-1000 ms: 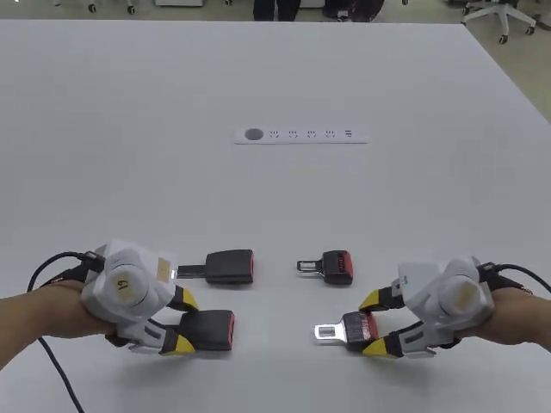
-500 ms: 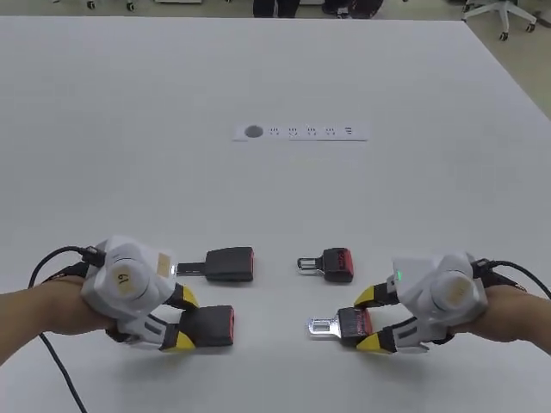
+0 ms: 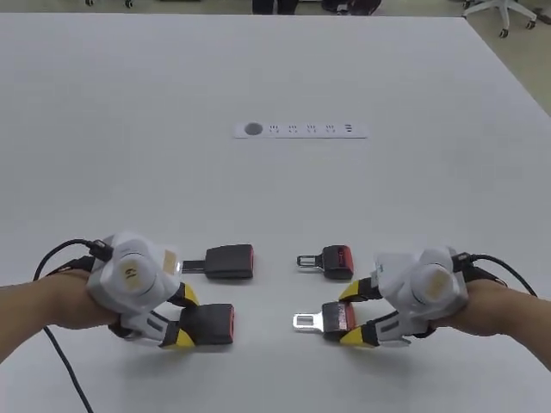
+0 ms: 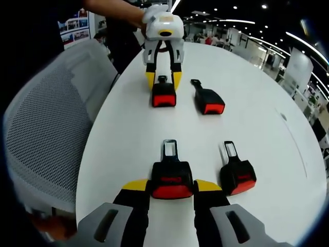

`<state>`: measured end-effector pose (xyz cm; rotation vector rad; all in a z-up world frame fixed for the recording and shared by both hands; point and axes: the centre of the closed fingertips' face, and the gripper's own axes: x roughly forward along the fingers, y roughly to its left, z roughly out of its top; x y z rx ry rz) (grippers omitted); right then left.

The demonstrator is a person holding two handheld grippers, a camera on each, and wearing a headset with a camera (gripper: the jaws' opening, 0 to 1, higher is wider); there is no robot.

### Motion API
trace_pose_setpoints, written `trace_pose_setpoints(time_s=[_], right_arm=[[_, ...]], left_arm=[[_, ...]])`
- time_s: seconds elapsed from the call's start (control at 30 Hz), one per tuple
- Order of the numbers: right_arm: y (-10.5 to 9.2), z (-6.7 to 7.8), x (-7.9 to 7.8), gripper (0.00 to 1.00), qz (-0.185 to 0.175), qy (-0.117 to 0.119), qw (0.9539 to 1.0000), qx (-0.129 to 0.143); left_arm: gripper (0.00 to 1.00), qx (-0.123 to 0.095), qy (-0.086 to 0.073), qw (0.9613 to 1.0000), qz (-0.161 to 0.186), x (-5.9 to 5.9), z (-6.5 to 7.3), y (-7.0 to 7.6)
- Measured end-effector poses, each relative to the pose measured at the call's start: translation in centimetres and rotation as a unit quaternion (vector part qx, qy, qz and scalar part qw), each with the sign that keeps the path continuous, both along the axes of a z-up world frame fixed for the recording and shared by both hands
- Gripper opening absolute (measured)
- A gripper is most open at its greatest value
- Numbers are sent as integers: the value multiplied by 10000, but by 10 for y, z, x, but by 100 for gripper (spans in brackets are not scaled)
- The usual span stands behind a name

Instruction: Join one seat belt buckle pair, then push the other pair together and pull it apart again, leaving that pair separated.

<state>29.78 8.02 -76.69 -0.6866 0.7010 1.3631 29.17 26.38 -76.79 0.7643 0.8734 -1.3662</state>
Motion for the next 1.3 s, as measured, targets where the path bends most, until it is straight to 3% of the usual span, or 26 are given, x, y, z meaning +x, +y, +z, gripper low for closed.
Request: trace_pose_setpoints(time_s=[0.4, 1.3], right_arm=[[22, 0, -5, 30, 87, 19, 9999, 49], [70, 0, -4, 30, 198, -2, 9996, 201]], left_arm=[[31, 144, 84, 9999, -33, -1, -3, 2], [31, 237, 137, 9996, -62, -1, -6, 2]])
